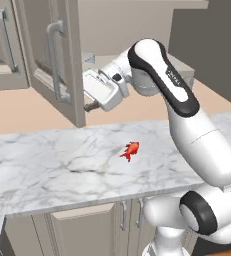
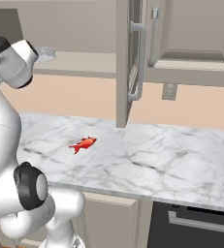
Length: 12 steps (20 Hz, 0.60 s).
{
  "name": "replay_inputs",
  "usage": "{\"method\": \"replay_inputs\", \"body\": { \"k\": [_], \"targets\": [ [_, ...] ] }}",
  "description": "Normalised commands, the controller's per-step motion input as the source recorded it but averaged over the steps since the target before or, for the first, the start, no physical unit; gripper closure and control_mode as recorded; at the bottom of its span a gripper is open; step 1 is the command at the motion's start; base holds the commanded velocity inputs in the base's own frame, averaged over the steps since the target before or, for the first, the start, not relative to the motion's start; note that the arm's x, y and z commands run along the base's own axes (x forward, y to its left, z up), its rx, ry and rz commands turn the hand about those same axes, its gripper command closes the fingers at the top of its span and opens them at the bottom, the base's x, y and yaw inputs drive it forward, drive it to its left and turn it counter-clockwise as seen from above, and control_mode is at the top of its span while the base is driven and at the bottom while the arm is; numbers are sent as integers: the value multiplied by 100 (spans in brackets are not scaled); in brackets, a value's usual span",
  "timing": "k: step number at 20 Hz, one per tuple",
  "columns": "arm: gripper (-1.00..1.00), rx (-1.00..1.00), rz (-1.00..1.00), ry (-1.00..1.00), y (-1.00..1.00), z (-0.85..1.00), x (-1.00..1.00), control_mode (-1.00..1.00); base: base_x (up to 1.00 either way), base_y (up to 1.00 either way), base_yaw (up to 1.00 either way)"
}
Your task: Retrieve the tupperware from the cabinet, then place the raw meat into the tupperware to avoid contamination.
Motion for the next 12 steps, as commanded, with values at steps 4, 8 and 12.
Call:
{"method": "replay_inputs", "body": {
  "k": [4, 8, 12],
  "targets": [
    [-100, -11, -1, 0, 100, -12, -15, -100, 0, 0, 0],
    [-100, -10, -4, 1, 100, -12, -6, -100, 0, 0, 0],
    [-100, -12, -7, 0, 92, -6, -7, -100, 0, 0, 0]
  ]
}}
